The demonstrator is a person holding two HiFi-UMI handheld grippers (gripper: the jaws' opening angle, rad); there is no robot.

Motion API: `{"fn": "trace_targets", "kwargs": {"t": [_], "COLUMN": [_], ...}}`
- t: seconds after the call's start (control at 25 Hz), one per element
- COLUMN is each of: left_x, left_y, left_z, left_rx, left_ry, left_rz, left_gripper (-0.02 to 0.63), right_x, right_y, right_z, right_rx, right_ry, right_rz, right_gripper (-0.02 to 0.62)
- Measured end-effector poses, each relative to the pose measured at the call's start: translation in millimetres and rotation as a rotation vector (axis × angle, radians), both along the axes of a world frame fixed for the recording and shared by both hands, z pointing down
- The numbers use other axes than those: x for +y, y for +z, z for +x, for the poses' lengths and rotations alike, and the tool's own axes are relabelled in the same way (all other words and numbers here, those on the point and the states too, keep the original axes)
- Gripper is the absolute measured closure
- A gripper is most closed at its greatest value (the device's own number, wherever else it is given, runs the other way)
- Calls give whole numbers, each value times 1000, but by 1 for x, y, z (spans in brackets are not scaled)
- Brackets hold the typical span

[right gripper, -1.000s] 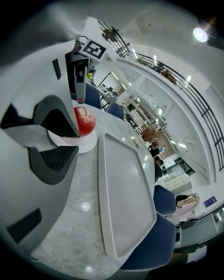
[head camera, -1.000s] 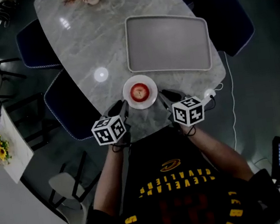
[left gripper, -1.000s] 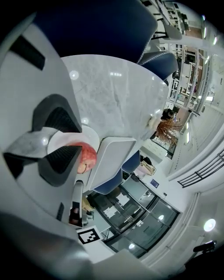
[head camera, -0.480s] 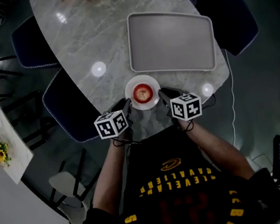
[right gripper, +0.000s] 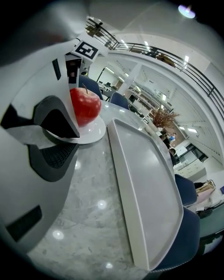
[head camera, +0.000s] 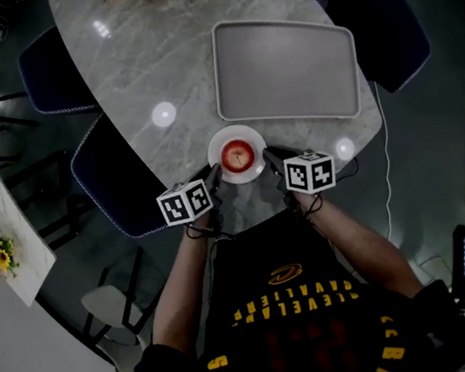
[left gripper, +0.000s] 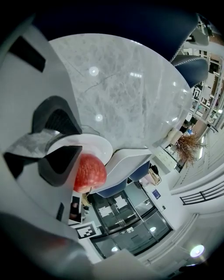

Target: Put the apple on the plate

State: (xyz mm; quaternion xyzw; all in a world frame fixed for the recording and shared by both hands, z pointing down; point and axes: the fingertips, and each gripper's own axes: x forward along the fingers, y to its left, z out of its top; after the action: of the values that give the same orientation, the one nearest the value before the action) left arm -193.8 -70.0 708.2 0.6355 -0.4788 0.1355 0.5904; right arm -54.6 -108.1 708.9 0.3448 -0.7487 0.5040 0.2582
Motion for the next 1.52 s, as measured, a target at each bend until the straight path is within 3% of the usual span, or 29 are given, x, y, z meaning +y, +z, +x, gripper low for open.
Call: {"fn": "trace_targets", "kwargs": {"t": [0.2, 0.56, 0.84, 1.24, 1.52], "left_x": [-2, 2, -3, -10, -27], "left_y": [-3, -33, -76, -152, -195], "left_z": [1, 20, 49, 104, 133], "left_rx": [35, 61, 103, 243, 300], "left_ry": [-66, -74, -54, -76, -83], "left_rz": [-18, 27, 119, 214, 302], "left_gripper": [557, 558, 563, 572, 574], "right_x": [2, 4, 10, 4, -14], "right_y": [1, -32, -78, -155, -201], "right_z": [7, 27, 59, 118, 150], "right_rx": [-48, -123, -191, -370, -465], "right_ry": [42, 117, 173, 313, 341], "right_rz": [-40, -34, 43, 101, 174], "right_gripper": [552, 559, 563, 568, 569]}}
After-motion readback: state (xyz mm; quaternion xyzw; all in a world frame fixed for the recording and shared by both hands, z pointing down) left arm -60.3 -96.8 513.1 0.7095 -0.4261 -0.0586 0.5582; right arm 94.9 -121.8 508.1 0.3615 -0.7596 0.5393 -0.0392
